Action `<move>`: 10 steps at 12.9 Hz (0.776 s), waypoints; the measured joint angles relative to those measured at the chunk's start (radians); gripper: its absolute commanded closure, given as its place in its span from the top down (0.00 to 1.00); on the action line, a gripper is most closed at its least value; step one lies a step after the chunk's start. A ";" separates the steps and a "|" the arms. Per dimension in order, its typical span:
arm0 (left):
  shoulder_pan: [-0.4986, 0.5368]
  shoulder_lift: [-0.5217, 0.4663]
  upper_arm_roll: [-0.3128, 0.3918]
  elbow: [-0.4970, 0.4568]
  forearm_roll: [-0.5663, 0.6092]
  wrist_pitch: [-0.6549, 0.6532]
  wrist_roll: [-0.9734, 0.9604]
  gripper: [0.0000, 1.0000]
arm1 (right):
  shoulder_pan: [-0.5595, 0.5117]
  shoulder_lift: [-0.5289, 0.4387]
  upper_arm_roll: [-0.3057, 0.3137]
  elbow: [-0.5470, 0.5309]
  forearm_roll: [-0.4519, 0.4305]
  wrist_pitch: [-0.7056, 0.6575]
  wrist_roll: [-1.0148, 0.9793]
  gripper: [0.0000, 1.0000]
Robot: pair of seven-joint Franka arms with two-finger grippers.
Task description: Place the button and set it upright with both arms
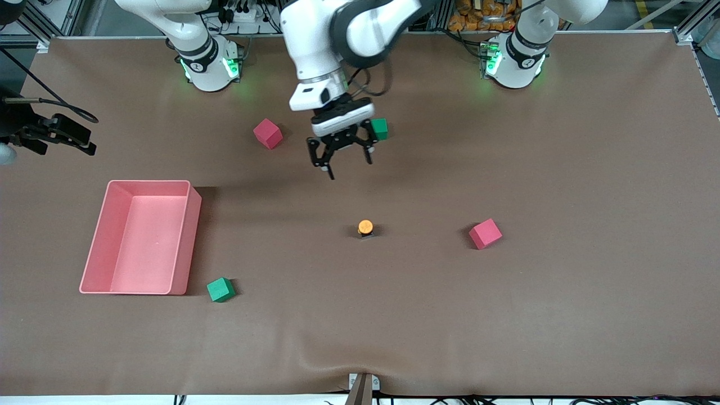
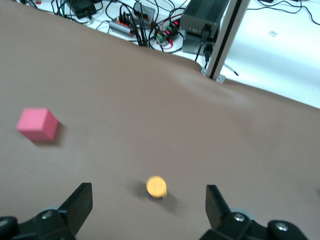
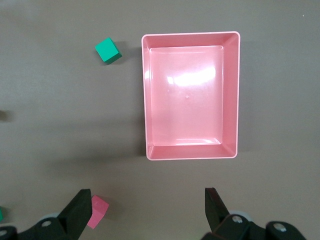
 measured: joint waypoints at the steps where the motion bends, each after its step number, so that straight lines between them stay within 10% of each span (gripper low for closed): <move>1: 0.048 -0.043 0.001 0.001 -0.066 0.000 0.095 1.00 | 0.000 0.000 0.000 0.000 0.000 -0.001 0.000 1.00; 10: 0.604 -0.385 0.007 -0.018 -0.621 -0.160 1.062 1.00 | -0.002 0.001 0.001 0.000 0.000 -0.005 0.000 1.00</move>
